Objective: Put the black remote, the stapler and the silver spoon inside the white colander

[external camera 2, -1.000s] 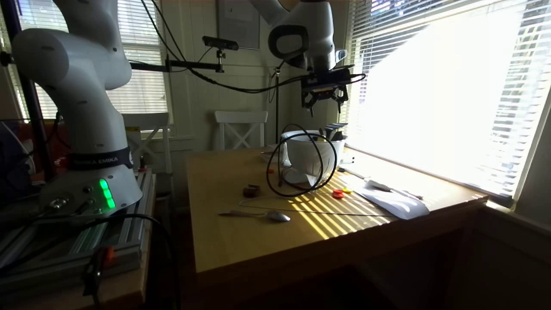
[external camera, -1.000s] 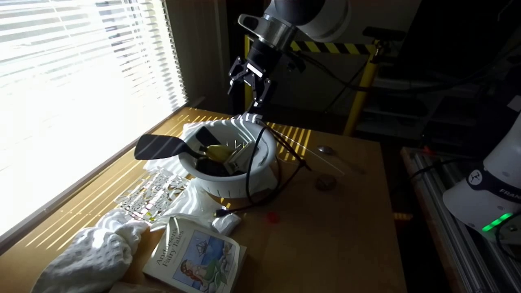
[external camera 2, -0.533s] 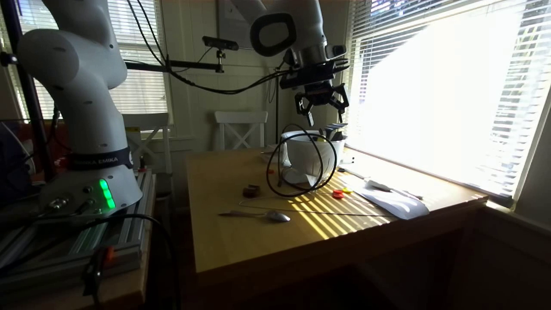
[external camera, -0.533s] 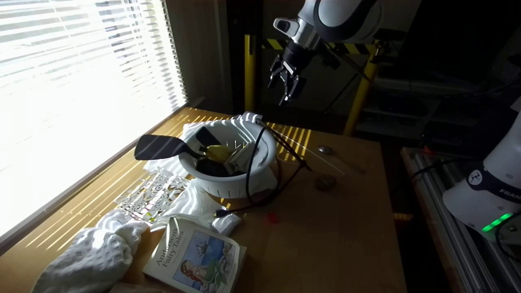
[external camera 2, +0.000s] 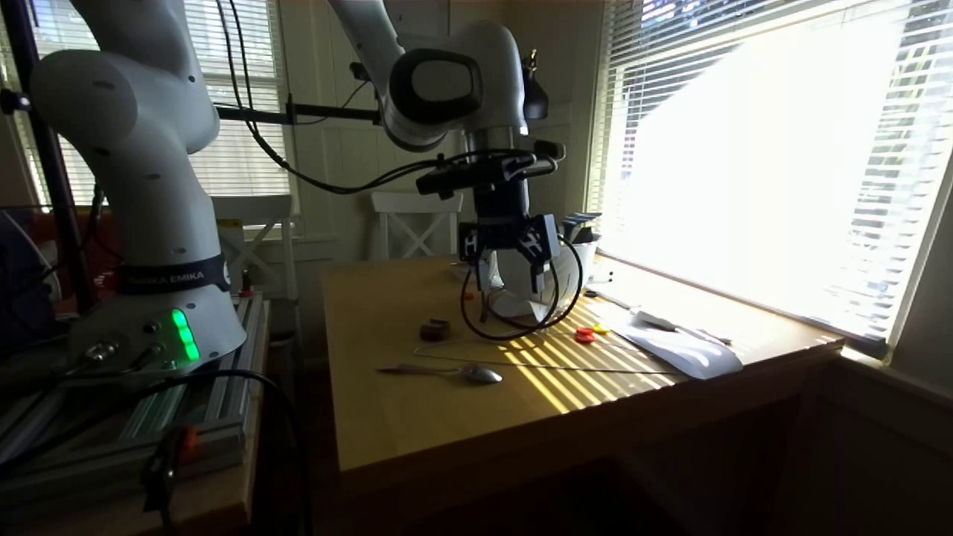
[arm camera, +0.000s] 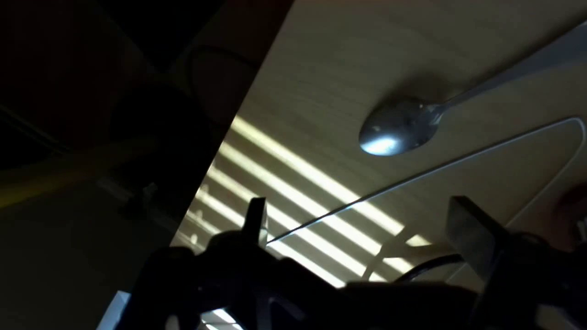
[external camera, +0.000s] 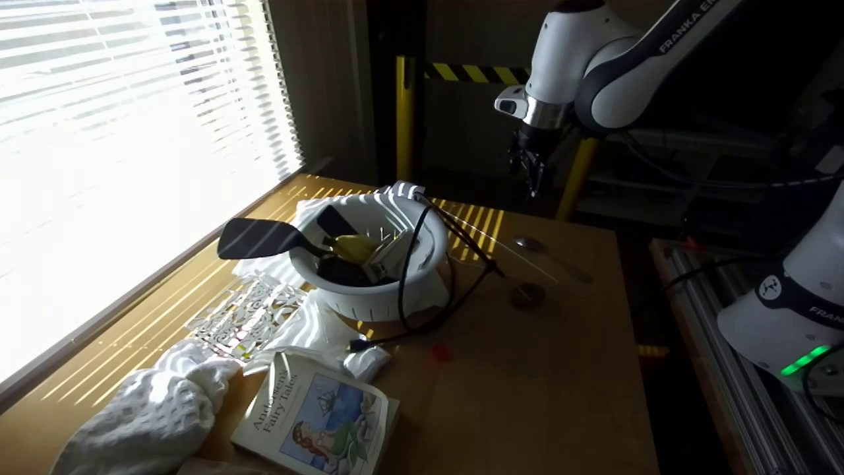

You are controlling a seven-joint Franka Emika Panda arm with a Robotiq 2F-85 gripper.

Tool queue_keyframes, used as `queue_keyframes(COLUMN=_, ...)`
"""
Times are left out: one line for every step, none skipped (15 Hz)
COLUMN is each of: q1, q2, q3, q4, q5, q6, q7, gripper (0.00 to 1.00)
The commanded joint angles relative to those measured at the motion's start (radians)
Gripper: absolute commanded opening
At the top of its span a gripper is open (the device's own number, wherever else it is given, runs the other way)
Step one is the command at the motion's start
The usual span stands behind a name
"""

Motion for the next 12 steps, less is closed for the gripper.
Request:
queue_keyframes(q1=0.023, q2=-0.044, q3=0.003, q4=-0.035, q5=-0.195, q6=-0.168, q7=0.084, gripper=1.00)
queue_keyframes(q1=0.026, q2=-0.039, q3=0.013, q4=-0.041, q5=-0.204, q6=-0.177, q7=0.035, gripper=1.00)
queue_keyframes(q1=0.012, q2=-0.008, q3=0.002, q4=-0.008, q5=-0.151, q6=-0.138, q7=0.053, gripper=1.00)
queue_keyframes(q1=0.019, q2=-0.008, q3=0.009, q4=-0.015, q5=-0.164, q6=-0.152, q7=0.049, gripper=1.00)
queue_keyframes(q1=0.025, q2=-0.008, q3=0.014, q4=-0.020, q5=-0.169, q6=-0.157, q7=0.047, gripper=1.00)
queue_keyframes(q1=0.028, q2=-0.008, q3=0.015, q4=-0.023, q5=-0.170, q6=-0.158, q7=0.045, gripper=1.00)
queue_keyframes(q1=0.028, q2=-0.008, q3=0.015, q4=-0.024, q5=-0.170, q6=-0.158, q7=0.043, gripper=1.00)
queue_keyframes(q1=0.025, q2=-0.017, q3=0.012, q4=-0.030, q5=-0.139, q6=-0.127, q7=0.109, gripper=1.00)
queue_keyframes(q1=0.022, q2=-0.024, q3=0.006, q4=-0.046, q5=-0.154, q6=-0.091, q7=0.184, gripper=1.00)
queue_keyframes(q1=0.020, q2=-0.035, q3=0.001, q4=-0.070, q5=-0.159, q6=-0.057, q7=0.229, gripper=1.00)
queue_keyframes(q1=0.016, q2=-0.035, q3=-0.005, q4=-0.097, q5=-0.160, q6=-0.007, q7=0.278, gripper=1.00)
queue_keyframes(q1=0.012, q2=-0.030, q3=-0.011, q4=-0.120, q5=-0.160, q6=0.035, q7=0.326, gripper=1.00)
